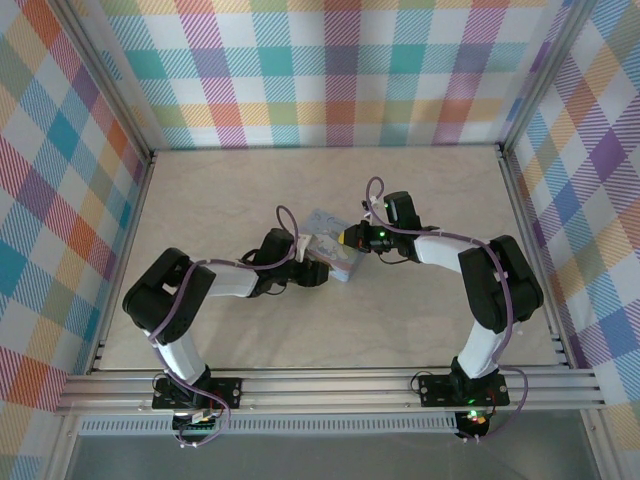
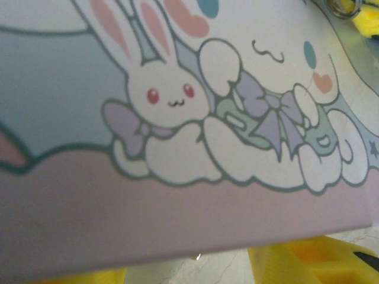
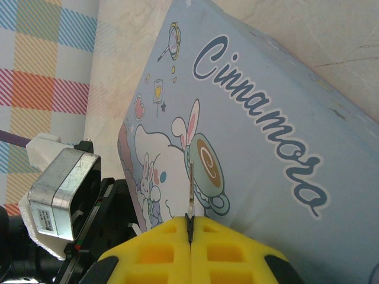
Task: Unlock the padlock with the key
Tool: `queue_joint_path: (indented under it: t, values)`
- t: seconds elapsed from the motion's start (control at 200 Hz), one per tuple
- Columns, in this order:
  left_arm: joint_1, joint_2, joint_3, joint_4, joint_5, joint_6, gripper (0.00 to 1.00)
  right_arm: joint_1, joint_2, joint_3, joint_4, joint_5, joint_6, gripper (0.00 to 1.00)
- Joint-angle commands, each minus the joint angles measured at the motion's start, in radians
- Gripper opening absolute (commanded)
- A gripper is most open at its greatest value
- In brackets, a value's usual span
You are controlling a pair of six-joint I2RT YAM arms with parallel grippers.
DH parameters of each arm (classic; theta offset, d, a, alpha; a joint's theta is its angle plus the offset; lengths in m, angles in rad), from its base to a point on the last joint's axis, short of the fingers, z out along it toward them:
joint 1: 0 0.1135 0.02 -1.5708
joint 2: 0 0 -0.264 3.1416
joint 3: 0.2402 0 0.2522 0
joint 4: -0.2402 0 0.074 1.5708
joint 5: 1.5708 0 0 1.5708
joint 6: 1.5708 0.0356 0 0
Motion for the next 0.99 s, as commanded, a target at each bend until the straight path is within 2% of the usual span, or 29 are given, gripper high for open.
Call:
queue_joint_path:
  t: [0.0,0.395,0.99]
  values:
    - [-0.014,0.017,0.03,0.007,-0.007,0.009,0.52,0.002,0.03,-0.03,-0.043,0.023,-0.026,0.0]
    - [-0.025,0.035,0.045,0.007,-0.032,0.001,0.43,0.003,0.038,-0.032,-0.03,0.02,-0.02,0.0]
    - [-0.037,0.041,0.055,0.01,-0.054,-0.016,0.4,0.003,0.038,-0.036,-0.02,0.018,-0.014,0.0]
